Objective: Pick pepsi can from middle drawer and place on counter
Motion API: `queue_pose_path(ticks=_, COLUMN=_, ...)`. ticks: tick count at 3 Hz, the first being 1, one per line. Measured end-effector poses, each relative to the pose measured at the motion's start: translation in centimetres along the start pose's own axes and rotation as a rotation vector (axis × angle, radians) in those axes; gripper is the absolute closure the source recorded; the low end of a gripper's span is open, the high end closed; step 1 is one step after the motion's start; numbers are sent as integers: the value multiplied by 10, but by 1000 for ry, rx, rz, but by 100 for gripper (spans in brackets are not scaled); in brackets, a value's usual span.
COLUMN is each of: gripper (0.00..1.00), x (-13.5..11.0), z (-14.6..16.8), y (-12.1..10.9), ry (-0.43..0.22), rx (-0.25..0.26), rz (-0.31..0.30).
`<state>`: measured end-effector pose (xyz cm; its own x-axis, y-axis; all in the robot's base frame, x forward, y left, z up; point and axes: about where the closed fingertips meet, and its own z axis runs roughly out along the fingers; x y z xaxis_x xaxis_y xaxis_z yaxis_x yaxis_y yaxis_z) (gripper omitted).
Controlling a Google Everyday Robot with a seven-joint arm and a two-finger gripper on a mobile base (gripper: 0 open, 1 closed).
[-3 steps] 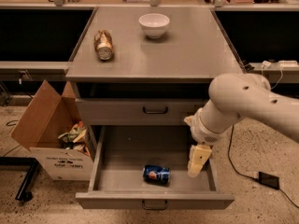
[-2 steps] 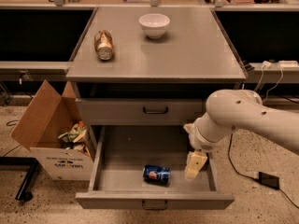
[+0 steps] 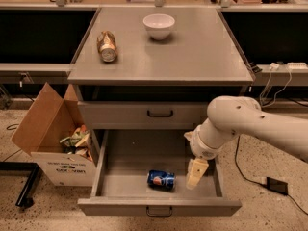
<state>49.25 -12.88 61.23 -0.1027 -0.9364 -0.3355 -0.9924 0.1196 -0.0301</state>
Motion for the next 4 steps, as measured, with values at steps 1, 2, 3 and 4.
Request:
queue_pose_path(ticks=1, gripper=0, x=-7, z=48, y=2, ry=-37, rx=-42, rz=6)
queue_pose_path(ticks=2, gripper=17, x=-14, z=93, y=1, ry=-79, rx=-77, rz=10)
queue_pose_path(ticks=3, gripper=16, x=-17, z=136, y=-5, ry=-101, rx=-107, rz=18)
queue_pose_path(ticks=4, gripper=14, x=-18, z=158, y=-10, ry=-109, rx=-125, rz=25)
